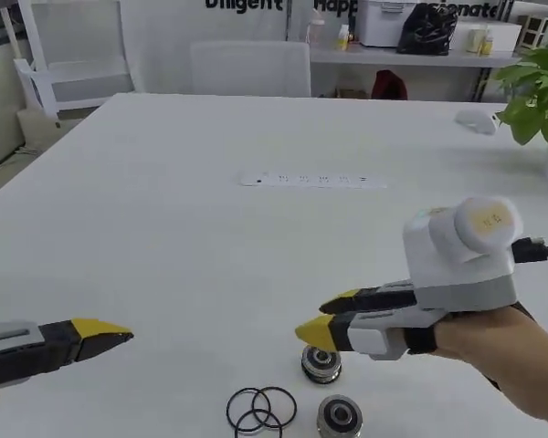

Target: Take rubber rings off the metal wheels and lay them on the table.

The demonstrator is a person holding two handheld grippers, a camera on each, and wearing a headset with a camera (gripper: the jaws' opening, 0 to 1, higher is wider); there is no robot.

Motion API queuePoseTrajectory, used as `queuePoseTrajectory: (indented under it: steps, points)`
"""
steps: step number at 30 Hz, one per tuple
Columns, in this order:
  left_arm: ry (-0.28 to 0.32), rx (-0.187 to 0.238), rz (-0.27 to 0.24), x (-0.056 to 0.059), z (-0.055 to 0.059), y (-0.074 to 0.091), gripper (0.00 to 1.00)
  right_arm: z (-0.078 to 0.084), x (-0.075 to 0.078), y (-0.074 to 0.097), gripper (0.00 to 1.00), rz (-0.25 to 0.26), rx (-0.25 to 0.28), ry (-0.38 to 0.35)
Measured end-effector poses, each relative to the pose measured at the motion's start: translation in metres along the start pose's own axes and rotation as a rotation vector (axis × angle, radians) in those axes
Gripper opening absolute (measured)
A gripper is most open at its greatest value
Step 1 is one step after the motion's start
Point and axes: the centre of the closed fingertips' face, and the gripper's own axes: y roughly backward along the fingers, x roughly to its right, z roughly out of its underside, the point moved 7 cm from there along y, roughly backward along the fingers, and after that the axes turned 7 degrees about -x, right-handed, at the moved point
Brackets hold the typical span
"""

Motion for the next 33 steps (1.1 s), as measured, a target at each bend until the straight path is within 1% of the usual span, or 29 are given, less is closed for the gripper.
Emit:
queuePoseTrajectory:
  steps: [1,3,5,6,7,9,10,11,16,18,19,22,24,26,27,28,29,30,33]
  points:
    - [-0.002,0.005,0.004,0.0,-0.003,0.0,0.75,0.001,0.003,0.002,0.28,0.01,-0.001,-0.004]
    - [-0.029,0.031,0.004,-0.001,-0.014,-0.002,0.75,0.003,0.009,0.006,0.29,0.027,0.005,-0.022]
    - [-0.048,0.044,0.013,-0.002,-0.024,-0.003,0.75,0.005,0.015,0.011,0.29,0.043,0.014,-0.049]
    - [-0.059,0.044,0.016,-0.002,-0.027,-0.005,0.75,0.007,0.02,0.013,0.29,0.058,0.018,-0.07]
    - [-0.081,0.042,0.018,-0.004,-0.032,-0.006,0.75,0.008,0.023,0.015,0.29,0.066,0.019,-0.082]
    - [-0.104,0.035,0.022,-0.005,-0.037,-0.008,0.76,0.011,0.028,0.017,0.29,0.076,0.028,-0.104]
    - [-0.126,0.035,0.026,-0.006,-0.043,-0.01,0.76,0.013,0.031,0.019,0.29,0.082,0.035,-0.128]
    - [-0.152,0.042,0.031,-0.007,-0.049,-0.011,0.76,0.014,0.033,0.021,0.29,0.087,0.036,-0.142]
    - [-0.198,0.069,0.026,-0.013,-0.071,-0.018,0.75,0.023,0.045,0.026,0.28,0.118,0.044,-0.2]
    - [-0.233,0.083,0.029,-0.014,-0.081,-0.023,0.75,0.028,0.049,0.027,0.28,0.13,0.039,-0.226]
    - [-0.249,0.099,0.037,-0.014,-0.087,-0.026,0.75,0.03,0.051,0.027,0.28,0.135,0.035,-0.236]
    - [-0.271,0.116,0.057,-0.014,-0.099,-0.033,0.75,0.033,0.054,0.029,0.28,0.137,0.045,-0.266]
    - [-0.299,0.117,0.06,-0.016,-0.106,-0.039,0.74,0.035,0.054,0.029,0.28,0.133,0.044,-0.281]
    - [-0.317,0.122,0.064,-0.018,-0.114,-0.045,0.73,0.038,0.056,0.028,0.28,0.14,0.031,-0.281]
    - [-0.322,0.131,0.068,-0.019,-0.117,-0.048,0.73,0.039,0.057,0.027,0.28,0.14,0.027,-0.283]
    - [-0.329,0.151,0.08,-0.02,-0.121,-0.053,0.72,0.04,0.057,0.027,0.28,0.137,0.023,-0.286]
    - [-0.332,0.158,0.087,-0.02,-0.122,-0.055,0.71,0.04,0.057,0.027,0.28,0.136,0.021,-0.287]
    - [-0.327,0.157,0.094,-0.024,-0.123,-0.063,0.7,0.041,0.056,0.027,0.28,0.135,0.018,-0.285]
    - [-0.33,0.146,0.09,-0.029,-0.124,-0.078,0.69,0.041,0.055,0.026,0.28,0.135,0.012,-0.282]
